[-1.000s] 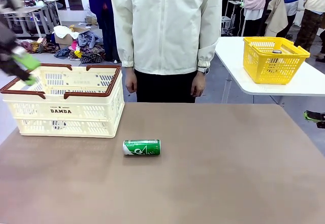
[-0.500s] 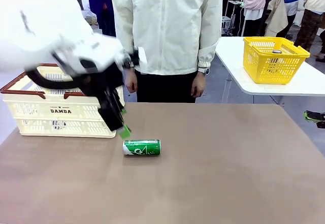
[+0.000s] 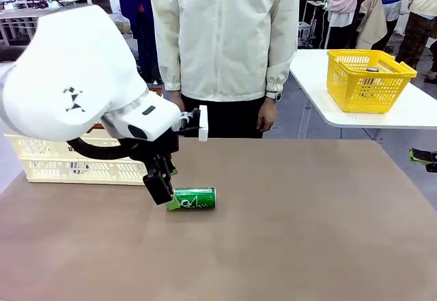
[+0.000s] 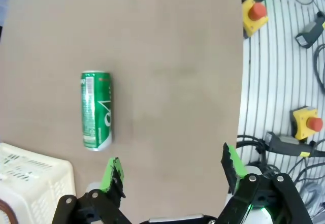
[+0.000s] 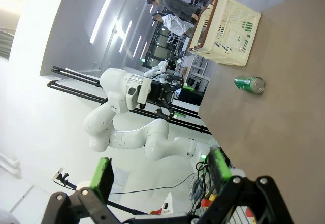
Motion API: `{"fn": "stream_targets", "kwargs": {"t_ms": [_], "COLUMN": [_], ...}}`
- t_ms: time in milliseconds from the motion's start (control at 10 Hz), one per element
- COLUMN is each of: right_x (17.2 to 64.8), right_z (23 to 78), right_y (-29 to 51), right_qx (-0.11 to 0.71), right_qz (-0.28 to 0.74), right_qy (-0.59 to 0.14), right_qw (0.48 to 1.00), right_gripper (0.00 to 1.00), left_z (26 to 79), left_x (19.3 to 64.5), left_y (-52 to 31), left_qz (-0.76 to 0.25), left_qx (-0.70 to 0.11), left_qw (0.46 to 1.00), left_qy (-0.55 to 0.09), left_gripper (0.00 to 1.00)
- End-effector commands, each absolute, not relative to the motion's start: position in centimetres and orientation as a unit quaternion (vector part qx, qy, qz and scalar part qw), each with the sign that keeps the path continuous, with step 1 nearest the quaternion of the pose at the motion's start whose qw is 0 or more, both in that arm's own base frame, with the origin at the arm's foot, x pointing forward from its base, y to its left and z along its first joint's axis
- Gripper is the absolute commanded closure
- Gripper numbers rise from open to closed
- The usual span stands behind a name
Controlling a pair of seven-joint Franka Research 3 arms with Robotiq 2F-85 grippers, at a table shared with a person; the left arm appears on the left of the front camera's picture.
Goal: Place the drinks into the Shopping basket.
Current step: Pick up one drink and place it into the Shopping basket.
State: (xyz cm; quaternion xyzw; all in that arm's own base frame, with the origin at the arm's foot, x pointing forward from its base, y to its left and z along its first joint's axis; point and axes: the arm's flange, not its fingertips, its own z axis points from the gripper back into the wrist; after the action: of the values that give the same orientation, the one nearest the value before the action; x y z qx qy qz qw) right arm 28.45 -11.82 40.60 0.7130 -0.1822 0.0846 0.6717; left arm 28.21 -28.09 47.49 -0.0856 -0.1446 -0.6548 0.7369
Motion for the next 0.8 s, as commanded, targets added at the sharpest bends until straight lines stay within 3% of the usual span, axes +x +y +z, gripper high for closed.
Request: {"fn": "stream_targets", "kwargs": {"t_ms": [0, 200, 400, 700], "right_x": [28.5, 28.5, 28.5, 28.5], "right_z": [41.2, 41.2, 41.2, 41.2], "right_y": [-11.9, -11.9, -11.9, -11.9], "right_qx": [0.718, 0.718, 0.718, 0.718], "right_qz": [0.079, 0.079, 0.079, 0.079], "right_qy": [-0.183, -0.183, -0.183, -0.183], "right_qw": [0.667, 0.667, 0.667, 0.667], "right_gripper": [0.00, 0.00, 0.00, 0.00], "left_z": [48.5, 48.4, 44.9, 38.7], "left_x": [27.6, 27.8, 33.1, 37.4], "left_y": [-27.8, -28.1, -31.7, -33.4], "left_qz": [-0.649, -0.653, -0.730, -0.736], "left_qx": [-0.081, -0.087, -0.003, 0.032], "left_qw": [0.741, 0.737, 0.673, 0.672], "left_qy": [-0.151, -0.154, -0.118, -0.072], "left_gripper": [0.00, 0.00, 0.00, 0.00]}}
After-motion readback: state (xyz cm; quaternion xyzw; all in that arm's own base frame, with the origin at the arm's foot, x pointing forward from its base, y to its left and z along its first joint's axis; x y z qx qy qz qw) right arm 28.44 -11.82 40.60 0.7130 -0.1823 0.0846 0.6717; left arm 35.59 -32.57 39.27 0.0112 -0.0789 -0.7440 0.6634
